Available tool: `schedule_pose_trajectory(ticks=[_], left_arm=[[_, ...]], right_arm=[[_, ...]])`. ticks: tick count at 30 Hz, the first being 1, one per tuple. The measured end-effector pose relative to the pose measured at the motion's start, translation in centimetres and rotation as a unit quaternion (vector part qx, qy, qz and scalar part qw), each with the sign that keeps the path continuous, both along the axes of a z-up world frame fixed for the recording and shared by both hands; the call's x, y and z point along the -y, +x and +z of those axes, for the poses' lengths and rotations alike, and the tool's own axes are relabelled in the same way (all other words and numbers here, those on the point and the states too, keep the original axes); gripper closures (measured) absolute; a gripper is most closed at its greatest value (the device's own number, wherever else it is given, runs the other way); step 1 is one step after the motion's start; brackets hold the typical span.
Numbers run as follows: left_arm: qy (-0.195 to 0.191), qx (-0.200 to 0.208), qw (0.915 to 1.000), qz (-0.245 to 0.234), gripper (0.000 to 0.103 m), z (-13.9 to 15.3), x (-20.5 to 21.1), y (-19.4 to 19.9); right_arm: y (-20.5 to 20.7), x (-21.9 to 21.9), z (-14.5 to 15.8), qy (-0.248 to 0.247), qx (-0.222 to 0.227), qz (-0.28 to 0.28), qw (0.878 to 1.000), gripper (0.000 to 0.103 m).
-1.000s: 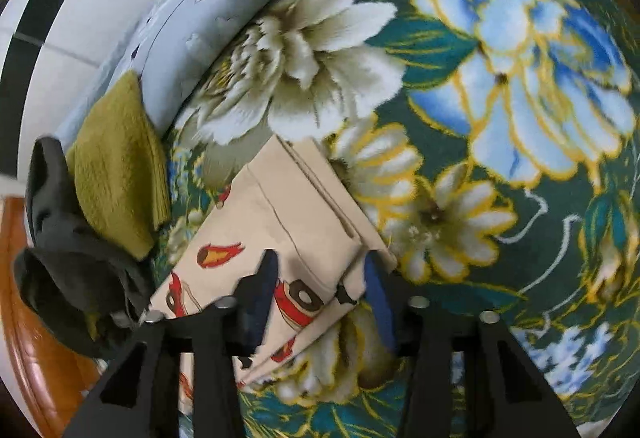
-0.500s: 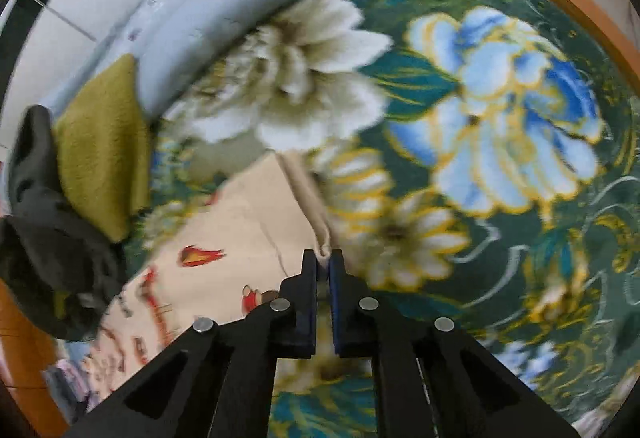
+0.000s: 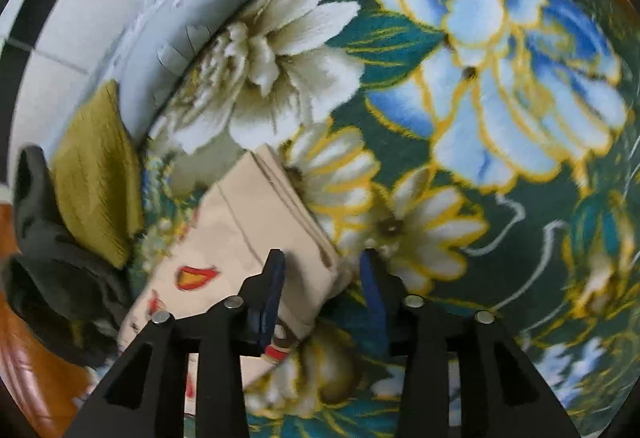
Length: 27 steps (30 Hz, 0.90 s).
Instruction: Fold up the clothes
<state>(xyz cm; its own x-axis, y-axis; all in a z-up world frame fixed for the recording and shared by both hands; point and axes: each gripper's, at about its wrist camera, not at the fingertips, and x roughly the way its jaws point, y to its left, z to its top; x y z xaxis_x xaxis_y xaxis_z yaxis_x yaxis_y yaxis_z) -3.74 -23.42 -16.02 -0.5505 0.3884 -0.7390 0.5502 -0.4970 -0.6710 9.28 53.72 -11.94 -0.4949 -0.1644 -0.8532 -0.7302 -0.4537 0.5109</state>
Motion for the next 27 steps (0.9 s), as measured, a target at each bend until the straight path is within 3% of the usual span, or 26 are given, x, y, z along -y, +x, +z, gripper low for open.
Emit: schedule_pose_trajectory(ticks=[2, 4, 5, 7, 9, 10, 11, 16, 22, 24, 26, 27], left_arm=[[0.040, -0.010, 0.9987, 0.028, 0.044, -0.6, 0.7, 0.7], [0.079, -0.019, 0.9949, 0.060, 0.044, -1.3, 1.3, 1.5], [0.081, -0.020, 0.9946, 0.062, 0.044, -1.3, 1.3, 1.5], [0.050, -0.017, 0.9978, 0.041, 0.045, -0.6, 0.7, 1.1], [0.015, -0.013, 0.9997, 0.016, 0.062, 0.2, 0.0, 0.6], [-0.002, -0.010, 0.9999, 0.004, 0.085, 0.5, -0.4, 0.3], [-0.009, -0.007, 0.9999, 0.001, 0.092, 0.8, -0.5, 0.2], [-0.035, -0.015, 0.9993, 0.002, 0.096, 3.8, -0.2, -0.1], [-0.068, -0.094, 0.9929, -0.028, 0.097, 12.5, -0.1, 1.1], [-0.093, -0.105, 0.9899, -0.024, 0.097, 14.4, 0.4, 3.0], [-0.139, -0.060, 0.9882, -0.023, 0.093, 13.1, 0.8, 4.0], [-0.135, -0.020, 0.9902, -0.028, 0.093, 11.0, 1.0, 4.0]], right_arm=[[0.4, -0.2, -0.3, -0.035, -0.028, -0.014, 0.999, 0.061], [0.3, 0.0, -0.4, -0.029, -0.026, -0.012, 0.999, 0.061], [0.2, 0.1, -0.4, -0.023, -0.022, -0.008, 0.999, 0.061], [-0.1, 0.5, -0.5, -0.010, -0.014, -0.002, 1.000, 0.065], [-0.7, 1.0, -0.4, -0.002, 0.000, 0.002, 1.000, 0.085], [-0.9, 1.2, -0.1, 0.004, 0.004, 0.007, 1.000, 0.086], [-1.2, 1.3, 0.2, 0.009, 0.008, 0.011, 1.000, 0.088], [-2.5, 1.3, 3.7, 0.039, -0.008, 0.031, 0.999, 0.090], [-0.7, 1.3, 11.4, 0.063, -0.090, 0.085, 0.990, 0.092], [0.4, 1.4, 10.8, 0.063, -0.078, 0.097, 0.990, 0.092], [1.6, 1.4, 8.2, 0.055, -0.045, 0.093, 0.993, 0.092], [2.1, 1.3, 6.4, 0.050, -0.024, 0.086, 0.995, 0.092]])
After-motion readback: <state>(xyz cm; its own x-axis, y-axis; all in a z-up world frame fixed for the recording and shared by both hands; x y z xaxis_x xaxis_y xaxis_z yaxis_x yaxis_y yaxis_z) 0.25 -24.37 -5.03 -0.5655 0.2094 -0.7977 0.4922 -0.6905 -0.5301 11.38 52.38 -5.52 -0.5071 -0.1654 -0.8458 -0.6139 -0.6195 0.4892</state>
